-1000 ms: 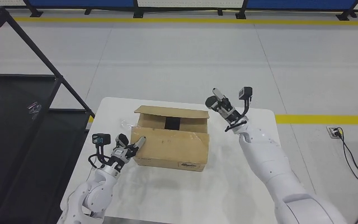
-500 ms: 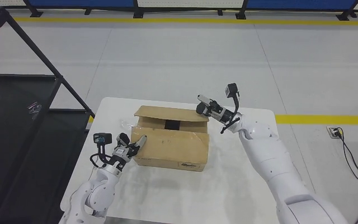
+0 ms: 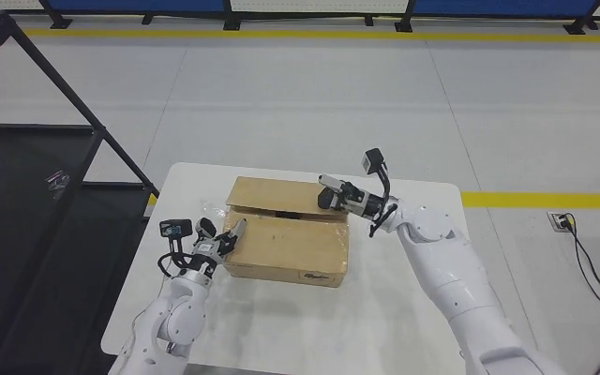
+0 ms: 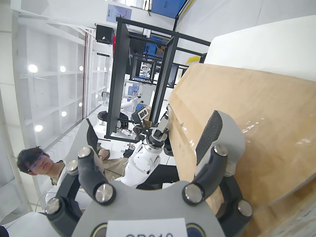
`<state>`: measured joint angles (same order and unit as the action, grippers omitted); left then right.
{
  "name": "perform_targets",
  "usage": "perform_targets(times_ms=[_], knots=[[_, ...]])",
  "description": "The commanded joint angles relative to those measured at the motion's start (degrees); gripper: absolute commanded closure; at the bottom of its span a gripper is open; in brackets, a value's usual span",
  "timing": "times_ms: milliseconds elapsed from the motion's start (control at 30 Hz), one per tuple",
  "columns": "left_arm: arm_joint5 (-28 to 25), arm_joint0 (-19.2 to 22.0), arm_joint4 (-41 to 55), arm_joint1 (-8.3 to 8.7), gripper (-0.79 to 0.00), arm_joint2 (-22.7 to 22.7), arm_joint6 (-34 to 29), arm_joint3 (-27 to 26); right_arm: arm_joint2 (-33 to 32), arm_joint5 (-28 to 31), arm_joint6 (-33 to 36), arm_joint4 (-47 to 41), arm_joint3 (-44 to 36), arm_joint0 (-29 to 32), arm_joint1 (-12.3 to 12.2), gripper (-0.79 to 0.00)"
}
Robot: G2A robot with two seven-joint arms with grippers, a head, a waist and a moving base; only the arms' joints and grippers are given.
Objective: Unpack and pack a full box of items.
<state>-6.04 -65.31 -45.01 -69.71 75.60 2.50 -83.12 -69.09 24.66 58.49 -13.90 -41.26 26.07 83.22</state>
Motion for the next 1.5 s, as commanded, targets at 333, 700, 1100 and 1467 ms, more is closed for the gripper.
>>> perform_targets(times_ms=[333,700,1100,1467], knots=[[0.39,0.34,0.11,-0.53,-0.785,-0.01,1.17,0.57,1.00,-3.53,0.34,0.64,-4.93,3.83,-0.63,-0.785],[9.12,0.31,16.55,-1.02,-0.785,9.31,4.20,1.99,2.37,0.33,-0.17,2.53,-5.21,5.08,-0.94,-0.785],[13.04,-0.83,25.27,-0.94,-0.785,15.11,2.13,1.35,2.52,1.02,-0.52,3.51,-5.58,5.27,-1.09,-0.785],[0.60,3.56,-1.44,-0.40,-0.785,6.15,7.15,15.97,2.52,1.02,-0.52,3.51,-5.58,5.27,-1.09,-0.785]])
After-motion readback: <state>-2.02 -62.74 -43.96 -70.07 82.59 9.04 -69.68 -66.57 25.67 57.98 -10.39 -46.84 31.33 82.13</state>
